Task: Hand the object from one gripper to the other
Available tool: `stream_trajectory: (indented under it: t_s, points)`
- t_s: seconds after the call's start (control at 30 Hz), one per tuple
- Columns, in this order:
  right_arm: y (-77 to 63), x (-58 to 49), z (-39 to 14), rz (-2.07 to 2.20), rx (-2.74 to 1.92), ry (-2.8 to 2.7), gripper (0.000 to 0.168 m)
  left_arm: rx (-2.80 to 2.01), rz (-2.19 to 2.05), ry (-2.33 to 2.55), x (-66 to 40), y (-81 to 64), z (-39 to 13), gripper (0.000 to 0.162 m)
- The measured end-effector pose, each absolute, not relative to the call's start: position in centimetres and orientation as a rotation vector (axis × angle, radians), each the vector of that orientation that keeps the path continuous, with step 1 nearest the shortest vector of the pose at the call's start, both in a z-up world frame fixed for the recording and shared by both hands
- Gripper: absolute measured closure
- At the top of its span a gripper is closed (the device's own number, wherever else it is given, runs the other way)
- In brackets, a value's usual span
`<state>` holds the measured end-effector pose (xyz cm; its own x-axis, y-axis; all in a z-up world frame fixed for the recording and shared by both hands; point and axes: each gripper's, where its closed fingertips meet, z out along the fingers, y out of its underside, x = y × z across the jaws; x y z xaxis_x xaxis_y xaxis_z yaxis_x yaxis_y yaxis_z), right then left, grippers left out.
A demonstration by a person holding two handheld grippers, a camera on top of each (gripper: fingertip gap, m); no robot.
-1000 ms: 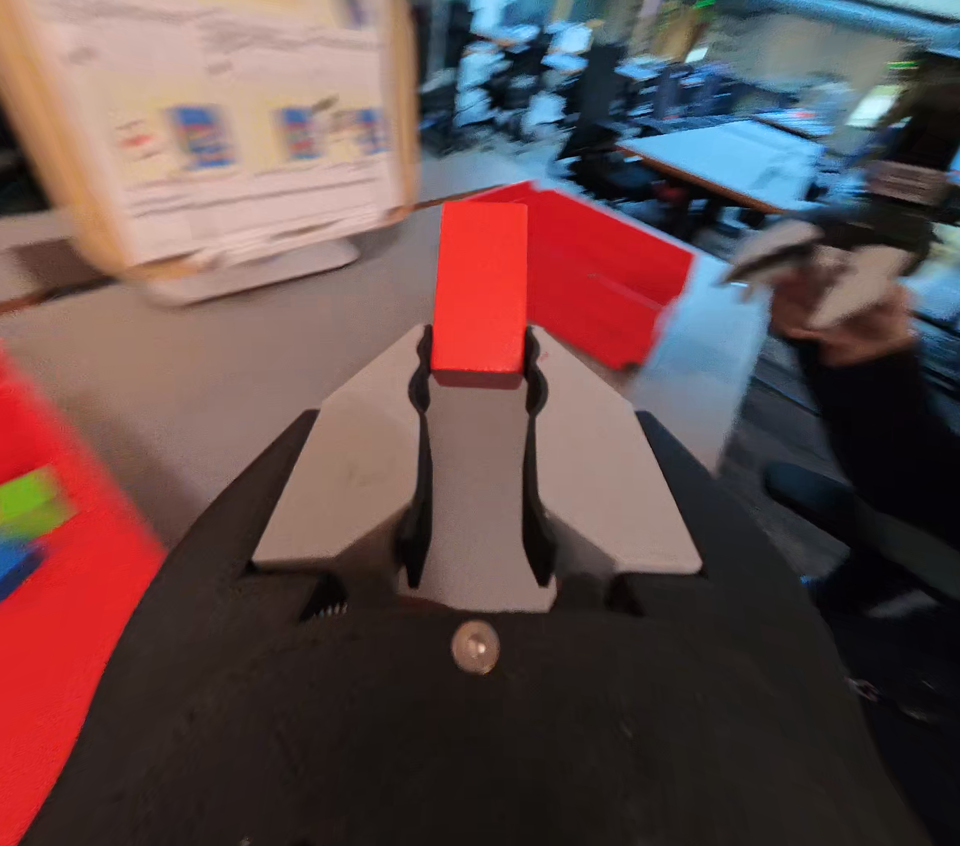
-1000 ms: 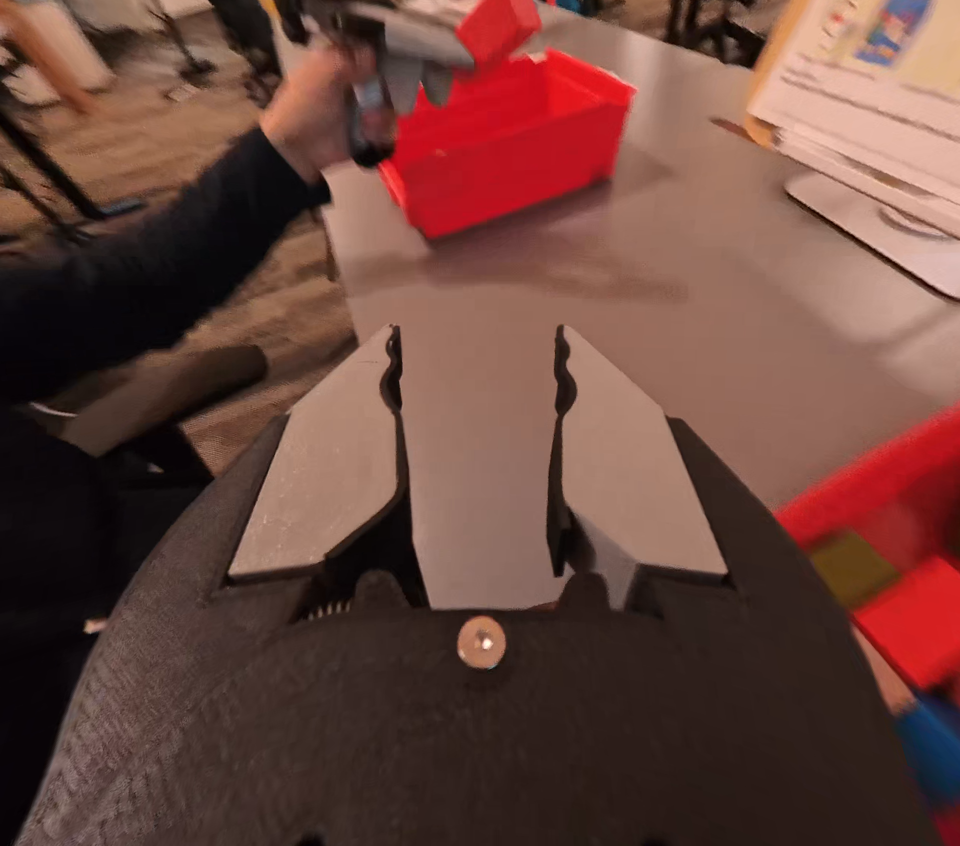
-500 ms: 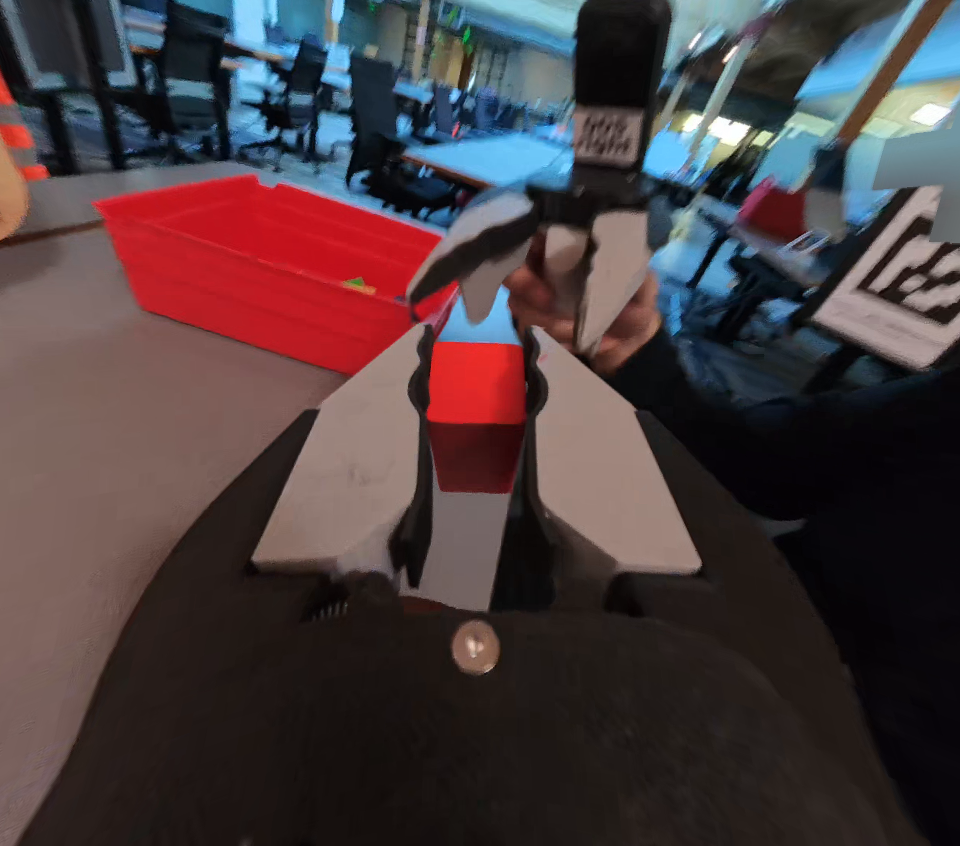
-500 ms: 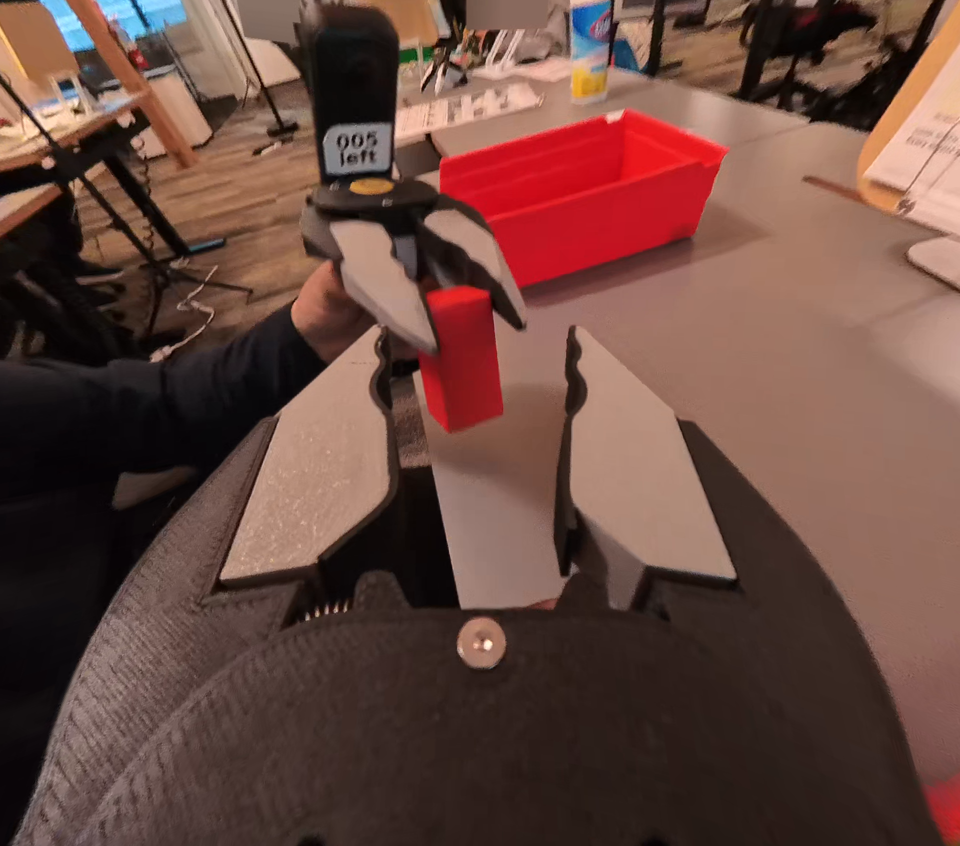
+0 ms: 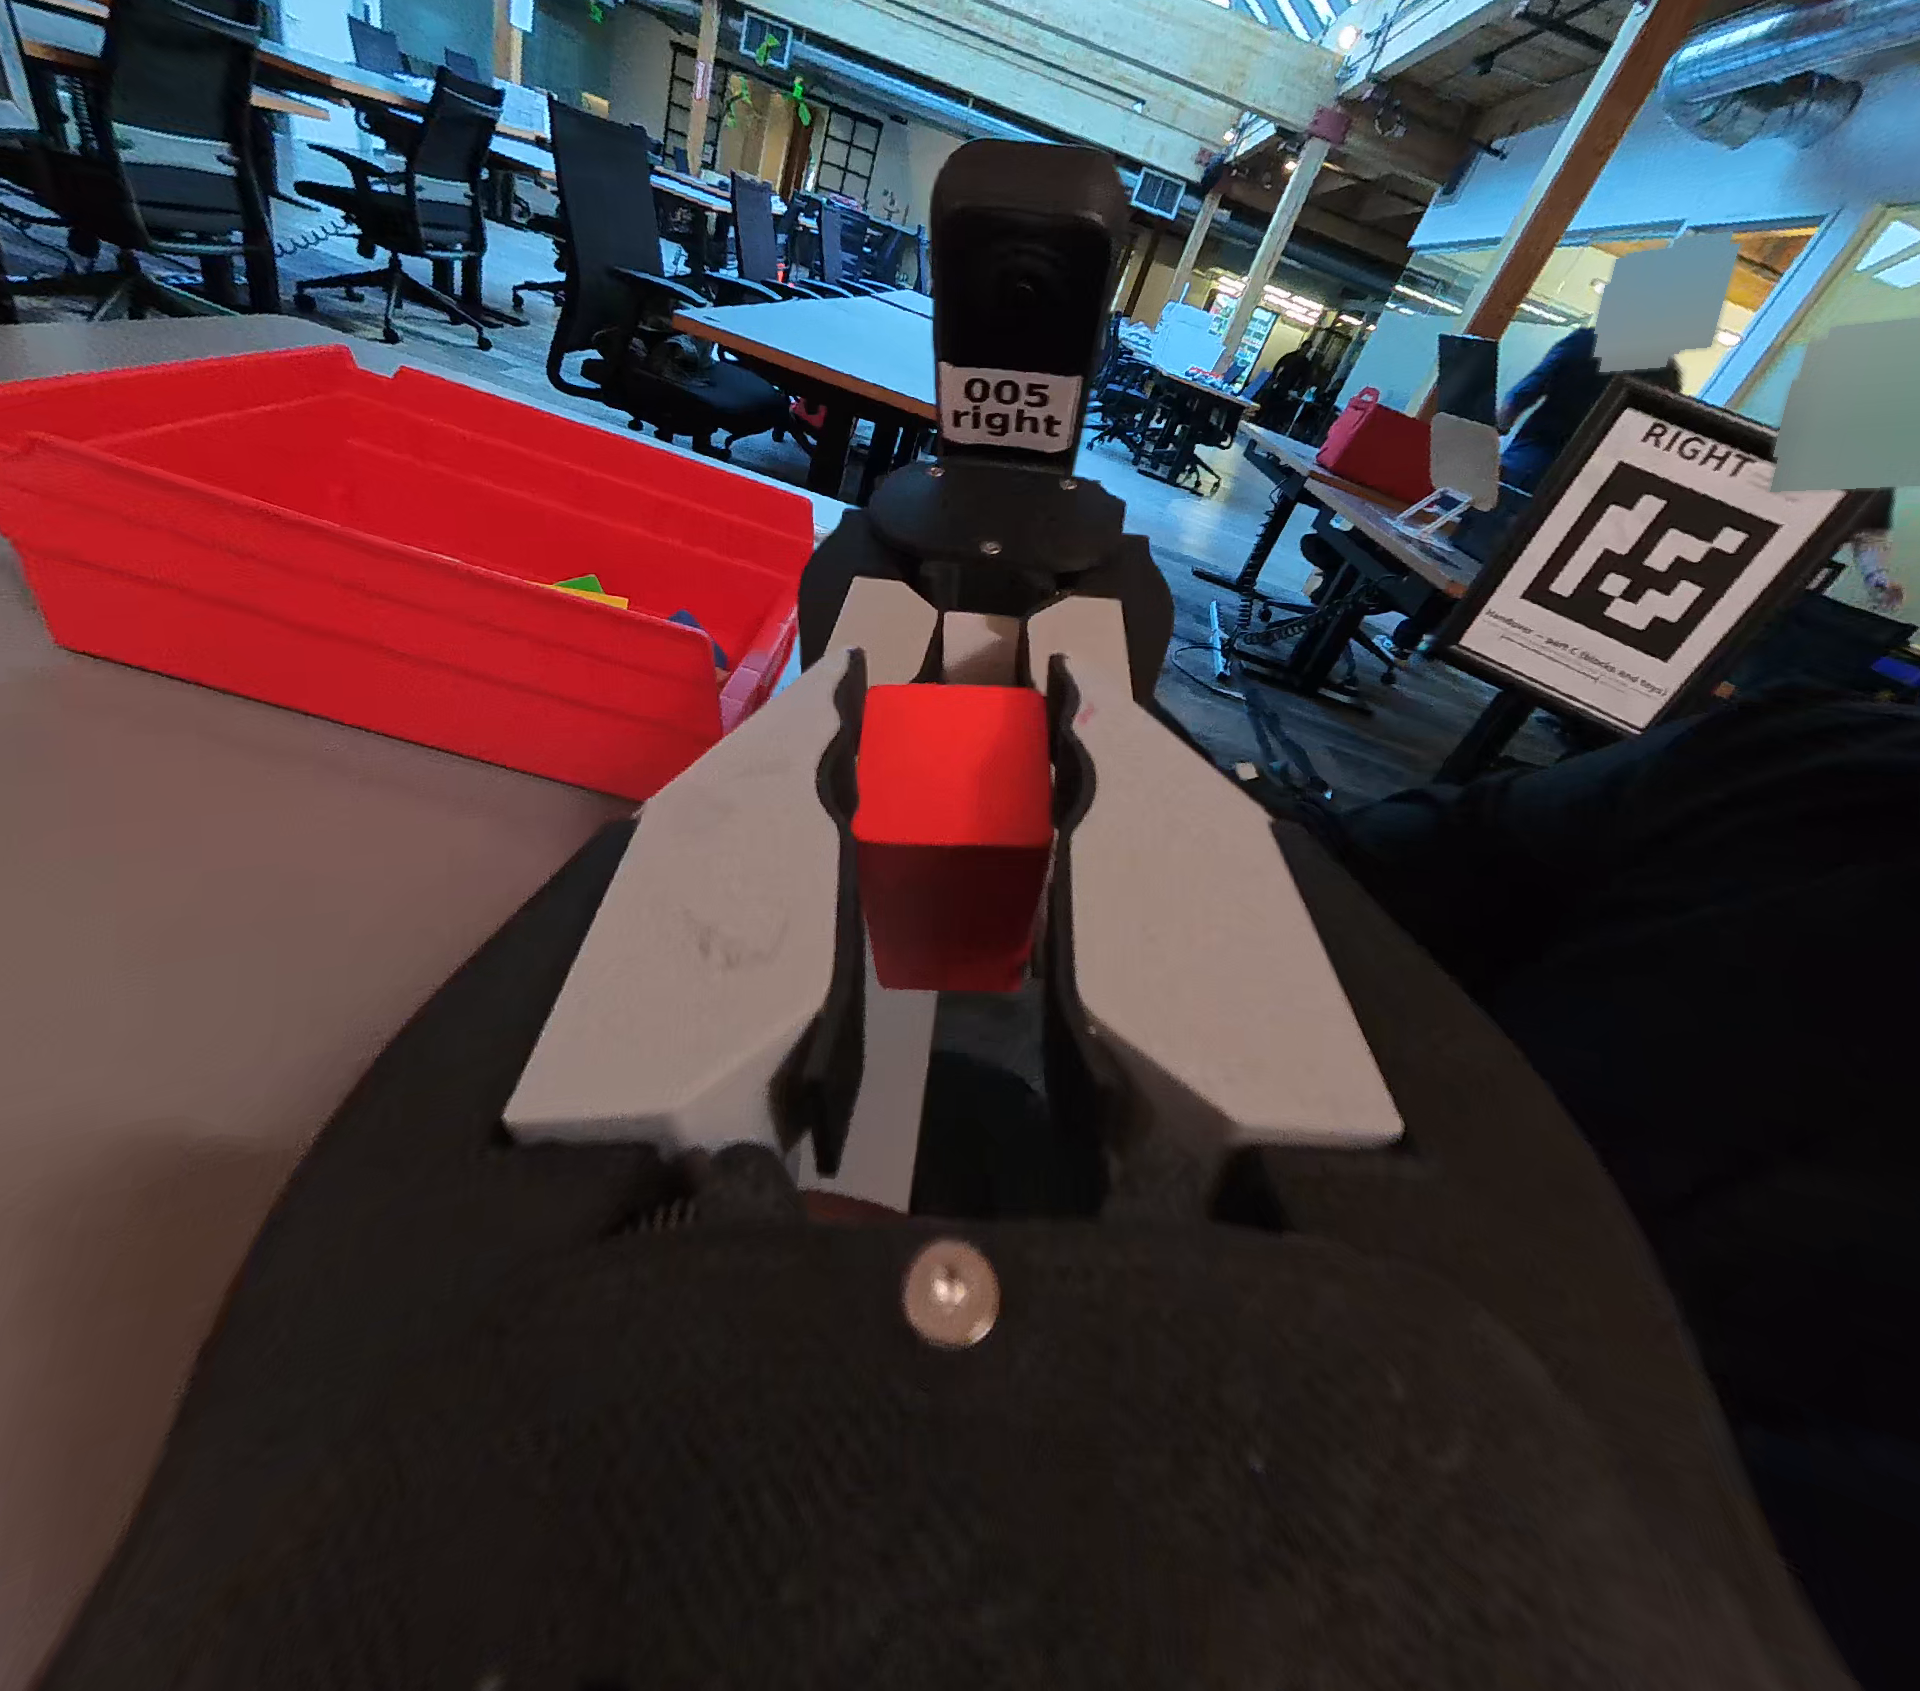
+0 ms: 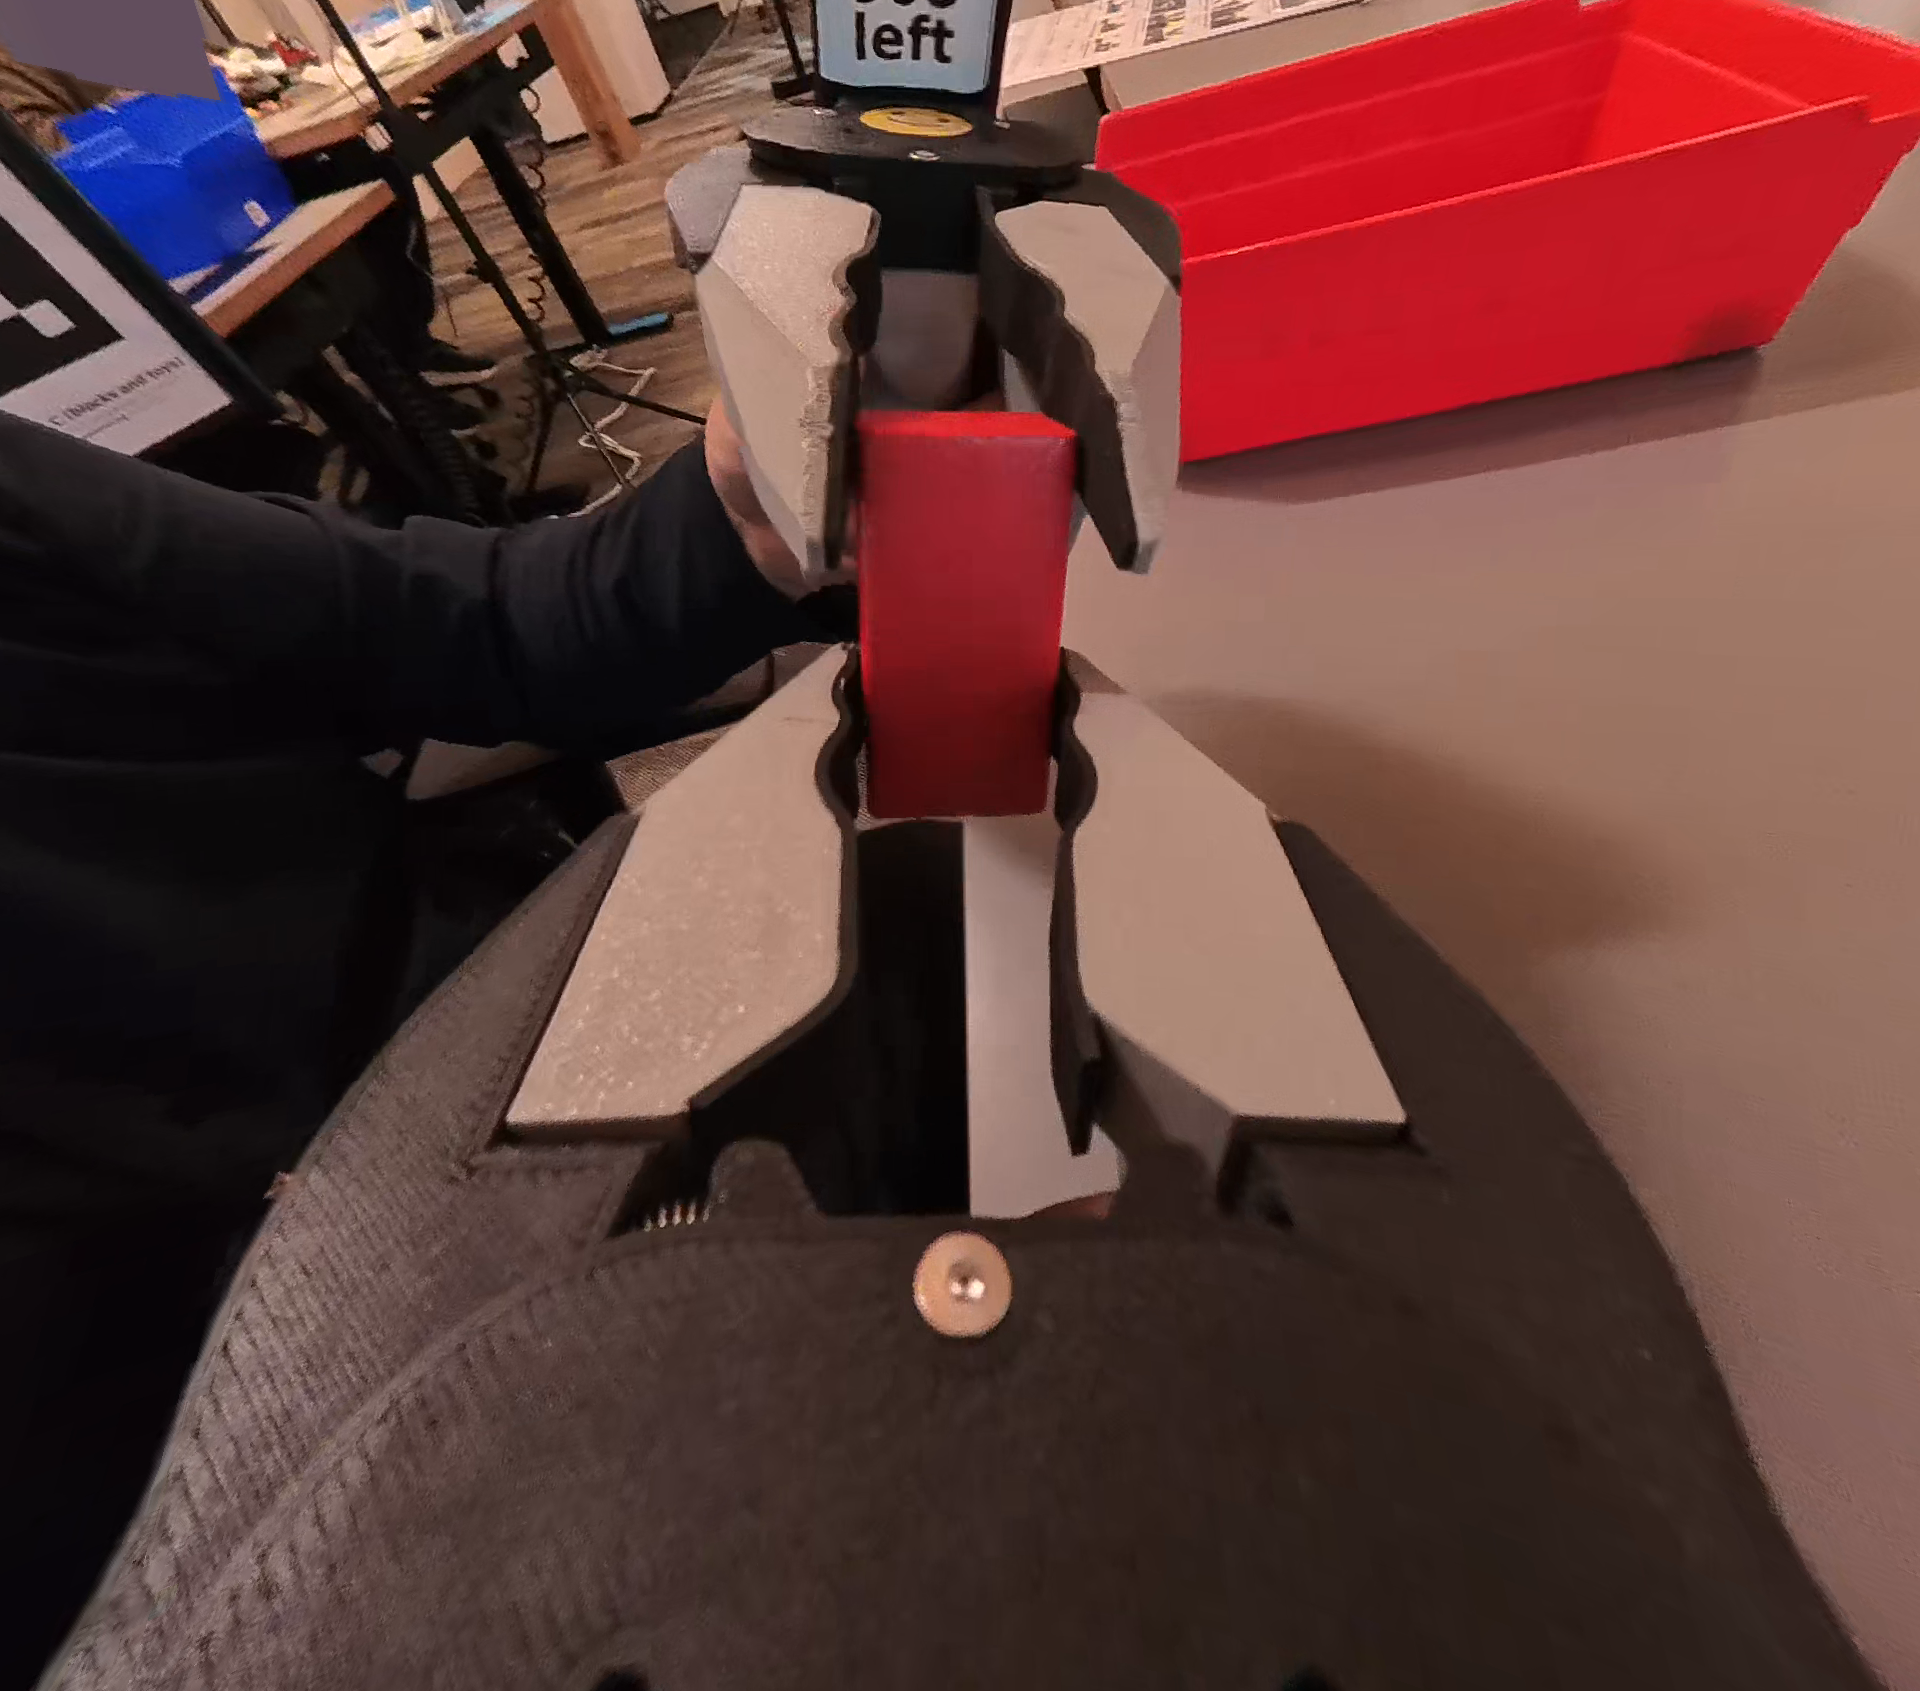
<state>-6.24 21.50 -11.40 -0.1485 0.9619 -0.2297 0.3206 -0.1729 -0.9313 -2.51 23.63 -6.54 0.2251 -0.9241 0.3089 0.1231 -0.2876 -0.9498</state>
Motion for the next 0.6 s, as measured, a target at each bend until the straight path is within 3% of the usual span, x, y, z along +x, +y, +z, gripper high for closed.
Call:
stream_trajectory:
  t_s: [0.37,0.47,0.6]
  points:
    - [21.6,-6.4,-11.1,1.310,-1.532,-1.434,0.135,-1.509,-1.266,0.765,-2.9,23.6,-6.4,0.129]
    - [22.7,-6.1,-11.4,1.235,-1.560,-1.400,0.135,-1.512,-1.218,0.687,-4.9,24.4,-5.2,0.118]
    - [26.8,-3.6,-10.8,1.053,-1.642,-1.280,0.135,-1.527,-1.095,0.571,-9.5,25.2,-3.5,0.118]
